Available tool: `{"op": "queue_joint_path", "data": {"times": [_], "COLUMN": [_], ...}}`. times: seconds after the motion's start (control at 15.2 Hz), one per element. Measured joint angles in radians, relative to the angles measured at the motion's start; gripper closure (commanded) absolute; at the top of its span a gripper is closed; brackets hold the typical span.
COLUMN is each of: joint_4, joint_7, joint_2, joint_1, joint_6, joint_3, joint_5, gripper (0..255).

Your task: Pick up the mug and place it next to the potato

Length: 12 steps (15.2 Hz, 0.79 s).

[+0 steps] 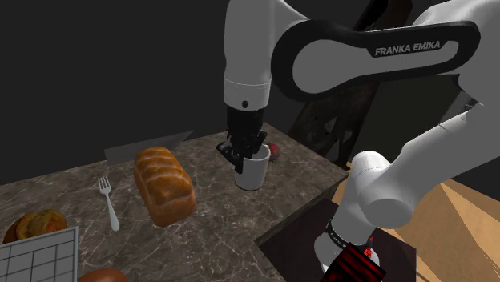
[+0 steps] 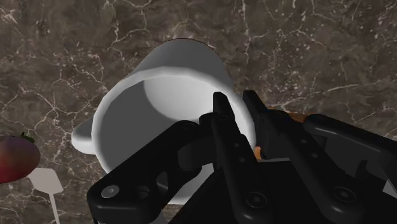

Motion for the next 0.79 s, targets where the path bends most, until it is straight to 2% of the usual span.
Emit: {"op": "queue_joint_path", "data": {"times": [0.2,0.46,0.79], "joint_4": [-0.028,-0.014,-0.068], "joint_7": [0.066,0.153,0.179], "joint_2": [-0.042,-0.067,-0.07], "joint_1": [0.037,0.079,0.094], "joint_6": [-0.009,-0.041,0.014], "joint_3": [0.052,0.118,0.15], "joint_5": [0.043,0.092,0.116], "gripper": [255,255,255]}}
